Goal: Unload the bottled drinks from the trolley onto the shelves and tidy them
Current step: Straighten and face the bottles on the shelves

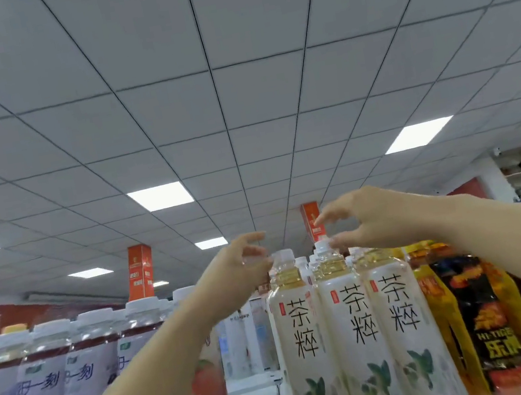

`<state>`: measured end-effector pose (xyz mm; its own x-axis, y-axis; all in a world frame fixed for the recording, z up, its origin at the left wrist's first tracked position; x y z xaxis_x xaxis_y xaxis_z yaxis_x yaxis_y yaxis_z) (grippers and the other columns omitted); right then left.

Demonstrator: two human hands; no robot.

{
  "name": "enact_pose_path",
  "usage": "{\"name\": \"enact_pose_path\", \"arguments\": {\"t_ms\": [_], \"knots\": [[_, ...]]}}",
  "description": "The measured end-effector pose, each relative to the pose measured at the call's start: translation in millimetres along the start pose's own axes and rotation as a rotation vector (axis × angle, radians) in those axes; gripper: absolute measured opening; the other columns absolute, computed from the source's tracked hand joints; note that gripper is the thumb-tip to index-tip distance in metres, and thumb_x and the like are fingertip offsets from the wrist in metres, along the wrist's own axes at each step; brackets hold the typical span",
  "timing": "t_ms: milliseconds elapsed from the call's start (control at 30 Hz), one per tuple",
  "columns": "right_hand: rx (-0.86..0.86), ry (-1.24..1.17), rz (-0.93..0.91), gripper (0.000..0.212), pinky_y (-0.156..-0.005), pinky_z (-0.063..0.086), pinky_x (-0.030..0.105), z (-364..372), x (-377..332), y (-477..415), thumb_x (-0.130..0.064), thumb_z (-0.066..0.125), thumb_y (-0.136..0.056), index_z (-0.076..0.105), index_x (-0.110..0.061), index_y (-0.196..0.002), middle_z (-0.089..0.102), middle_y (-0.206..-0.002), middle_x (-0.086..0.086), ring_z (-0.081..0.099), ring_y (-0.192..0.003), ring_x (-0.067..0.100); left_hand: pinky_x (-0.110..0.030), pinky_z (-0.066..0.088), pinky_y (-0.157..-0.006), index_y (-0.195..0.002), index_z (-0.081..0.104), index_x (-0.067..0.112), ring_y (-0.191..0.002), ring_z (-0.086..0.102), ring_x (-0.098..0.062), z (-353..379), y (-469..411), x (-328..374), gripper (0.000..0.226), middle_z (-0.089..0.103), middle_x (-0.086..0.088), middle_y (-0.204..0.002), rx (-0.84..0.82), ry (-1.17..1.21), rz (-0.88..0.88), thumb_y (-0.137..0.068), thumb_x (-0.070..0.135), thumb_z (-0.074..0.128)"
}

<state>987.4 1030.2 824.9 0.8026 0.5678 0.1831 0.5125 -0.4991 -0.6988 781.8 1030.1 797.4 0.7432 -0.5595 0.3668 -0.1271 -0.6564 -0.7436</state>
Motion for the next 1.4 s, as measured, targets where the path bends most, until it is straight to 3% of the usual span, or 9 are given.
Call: {"name": "enact_pose_path", "arguments": {"t_ms": [100,167,267,367,733,900,1000,1167,1400], "knots": [[-0.038,-0.086,-0.029,0.037,-0.081,0.043,0.016,5,-2,-26,-0.044,0.051,-0.091,0.053,-0.029,-0.125,0.059,-0.117,-0.010,0.054,-0.100,0.002,-0.012,0.051,-0.064,-0.132,0.046,0.028,-0.096,0.064,-0.016,-7,-31,-3,0.039,0.057,0.012,-0.114,-0.012,-0.052,0.000,-0.094,0.023,0.053],[-0.078,-0.161,-0.042,0.032,-0.071,0.041,0.011,11,-2,-44,-0.042,0.052,-0.091,0.057,-0.030,-0.120,0.059,-0.102,-0.018,0.054,-0.089,-0.006,-0.007,0.048,-0.058,-0.131,0.049,0.026,-0.092,0.063,-0.012,-8,-52,-8,0.037,0.058,0.010,-0.114,-0.025,-0.080,-0.017,-0.094,0.019,0.051],[-0.143,-0.219,-0.037,0.027,-0.077,0.044,0.013,19,1,-66,-0.042,0.053,-0.090,0.062,-0.032,-0.113,0.060,-0.098,-0.021,0.055,-0.090,-0.007,-0.007,0.044,-0.073,-0.130,0.051,0.026,-0.099,0.058,-0.007,-8,-74,-14,0.036,0.059,0.007,-0.121,-0.143,-0.172,-0.053,-0.094,0.018,0.051],[-0.214,-0.215,-0.016,0.023,-0.086,0.049,0.021,26,8,-82,-0.042,0.055,-0.090,0.063,-0.034,-0.110,0.064,-0.105,-0.015,0.059,-0.094,-0.002,-0.021,0.045,-0.091,-0.130,0.051,0.026,-0.103,0.058,-0.008,-6,-87,-21,0.038,0.059,0.005,-0.125,-0.261,-0.262,-0.070,-0.093,0.018,0.053],[-0.505,-0.139,0.070,0.032,-0.089,0.049,0.024,56,32,-107,-0.040,0.054,-0.091,0.059,-0.031,-0.121,0.063,-0.116,-0.014,0.058,-0.103,0.005,-0.031,0.054,-0.087,-0.138,0.043,0.024,-0.104,0.063,-0.017,12,-118,-38,0.043,0.060,-0.002,-0.125,-0.577,-0.332,-0.135,-0.096,0.020,0.050],[-0.489,-0.193,0.098,0.030,-0.086,0.051,0.022,57,38,-106,-0.044,0.053,-0.091,0.063,-0.030,-0.116,0.062,-0.116,-0.016,0.059,-0.104,0.005,-0.030,0.055,-0.084,-0.139,0.042,0.018,-0.093,0.066,-0.017,28,-127,-42,0.044,0.058,-0.006,-0.125,-0.666,-0.296,-0.159,-0.096,0.016,0.050],[-0.448,-0.161,0.095,0.030,-0.088,0.051,0.028,61,43,-105,-0.052,0.051,-0.088,0.069,-0.031,-0.100,0.066,-0.103,-0.016,0.064,-0.095,0.010,-0.028,0.056,-0.078,-0.138,0.044,0.017,-0.082,0.066,-0.016,34,-129,-50,0.043,0.062,-0.004,-0.111,-0.707,-0.246,-0.185,-0.095,0.013,0.051],[-0.430,-0.222,0.098,0.041,-0.054,0.038,0.017,65,48,-104,-0.051,0.053,-0.088,0.060,-0.029,-0.054,0.052,-0.050,-0.011,0.046,-0.047,0.004,-0.027,0.056,-0.079,-0.136,0.045,0.014,-0.096,0.067,-0.026,37,-129,-52,0.042,0.061,-0.014,-0.123,-0.706,-0.175,-0.178,-0.095,0.014,0.053],[-0.471,-0.251,0.086,0.035,-0.049,0.038,0.011,61,45,-104,-0.048,0.051,-0.089,0.065,-0.026,-0.066,0.055,-0.047,-0.013,0.048,-0.045,0.001,-0.021,0.056,-0.070,-0.136,0.046,0.014,-0.105,0.064,-0.028,45,-130,-43,0.040,0.059,-0.015,-0.125,-0.699,-0.182,-0.151,-0.096,0.011,0.050]]}}
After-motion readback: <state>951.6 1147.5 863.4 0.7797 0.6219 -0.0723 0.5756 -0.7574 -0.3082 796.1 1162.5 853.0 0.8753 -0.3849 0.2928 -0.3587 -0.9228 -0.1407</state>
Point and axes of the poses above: each hand's wrist, its own y-axis away from the middle knuckle, its own z-axis out of the palm, x = y × z, the point moved 4 cm from there along -y, towards the middle knuckle
